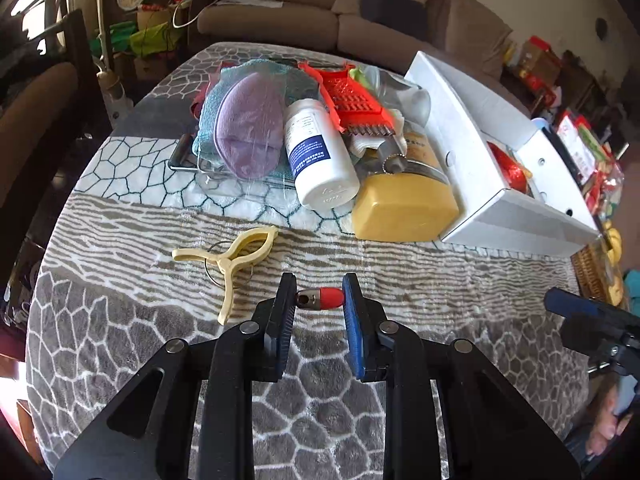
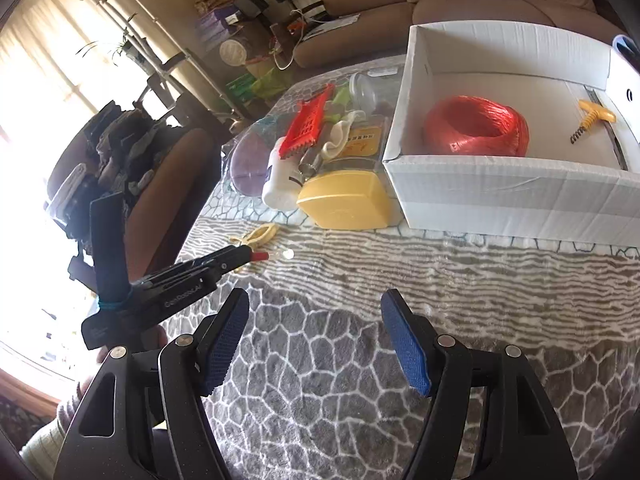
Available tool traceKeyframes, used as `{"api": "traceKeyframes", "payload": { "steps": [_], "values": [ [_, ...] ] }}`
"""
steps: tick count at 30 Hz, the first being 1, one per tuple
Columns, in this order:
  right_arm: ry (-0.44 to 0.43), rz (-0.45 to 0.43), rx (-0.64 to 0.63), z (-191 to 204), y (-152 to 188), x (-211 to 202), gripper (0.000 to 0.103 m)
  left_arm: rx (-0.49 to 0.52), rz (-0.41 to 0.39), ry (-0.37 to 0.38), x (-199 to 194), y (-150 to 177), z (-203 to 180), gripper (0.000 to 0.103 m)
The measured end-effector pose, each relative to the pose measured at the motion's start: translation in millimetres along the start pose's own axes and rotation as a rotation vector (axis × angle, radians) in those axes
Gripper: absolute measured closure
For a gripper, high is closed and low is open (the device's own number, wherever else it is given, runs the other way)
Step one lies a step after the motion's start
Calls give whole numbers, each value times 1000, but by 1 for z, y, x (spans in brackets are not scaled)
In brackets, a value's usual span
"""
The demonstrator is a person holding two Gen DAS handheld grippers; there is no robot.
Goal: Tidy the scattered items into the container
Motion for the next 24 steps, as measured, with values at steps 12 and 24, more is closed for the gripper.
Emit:
{"api": "traceKeyframes", "payload": {
  "steps": [12,24],
  "values": [
    [43,-9,-280,69,13,36,32,46,12,42,-36,-8,0,81],
    [59,32,-324,71,2,76,45,85,44,-35,-35,4,18,66]
  ]
}}
Point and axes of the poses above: each gripper's, at about its wrist camera, not at the fingertips, and x roughly the way its jaws point, z to its left, y to its underside, the point moved 4 cm from there along x, roughly the way its jaws point, and after that the axes turned 9 degrees about z, right-handed, at the moved point
